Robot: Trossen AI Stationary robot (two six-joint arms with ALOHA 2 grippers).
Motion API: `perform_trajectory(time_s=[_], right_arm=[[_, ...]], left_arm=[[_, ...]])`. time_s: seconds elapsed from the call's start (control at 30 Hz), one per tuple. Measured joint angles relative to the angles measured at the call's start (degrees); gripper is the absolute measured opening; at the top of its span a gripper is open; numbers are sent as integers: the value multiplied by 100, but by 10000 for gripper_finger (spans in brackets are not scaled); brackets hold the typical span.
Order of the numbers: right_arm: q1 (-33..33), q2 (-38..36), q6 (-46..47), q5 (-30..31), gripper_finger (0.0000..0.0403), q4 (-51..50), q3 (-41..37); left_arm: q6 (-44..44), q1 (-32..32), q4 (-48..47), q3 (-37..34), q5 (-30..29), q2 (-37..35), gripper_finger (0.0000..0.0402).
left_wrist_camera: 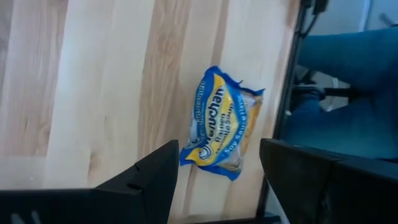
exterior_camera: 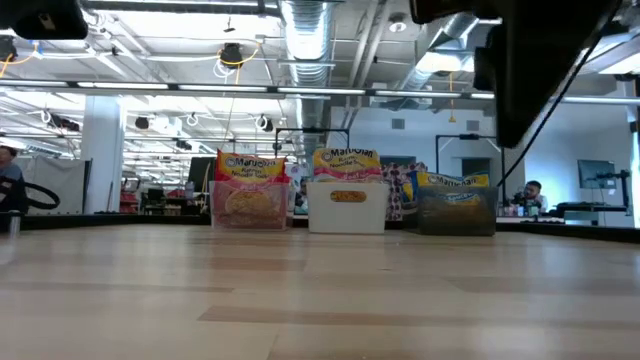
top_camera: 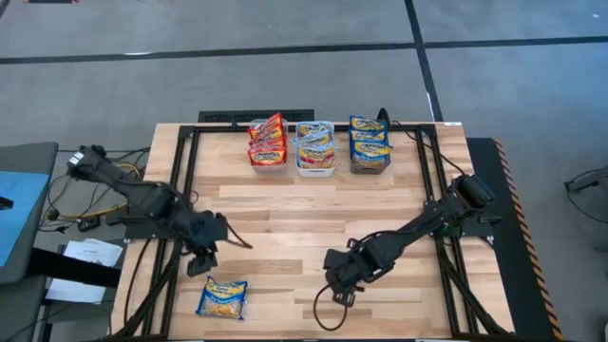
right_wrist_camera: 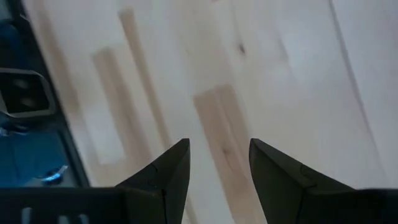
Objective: Sort Maruchan noodles
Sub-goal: Put the blue noodle pack into the black bin
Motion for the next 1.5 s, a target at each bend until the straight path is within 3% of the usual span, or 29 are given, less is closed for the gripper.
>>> perform_trajectory(time_s=[0.4, 0.77, 0.93, 1.17, 1.5], right_arm=[[143, 0, -4, 0, 187, 662, 0], [293, 0, 125, 0, 187, 840, 0], [372, 0, 127, 4, 187, 840, 0], [377, 0, 130, 9, 187, 840, 0], [372, 0, 130, 13, 187, 840, 0]], left_arm=[[-24, -996, 652, 0, -335, 1171, 212], [179, -1224, 665, 0, -298, 2267, 196], [438, -1215, 853, 0, 31, 2377, 181], [356, -1208, 1131, -5, -247, 2373, 174], [0, -1215, 1854, -771, 58, 2367, 173]])
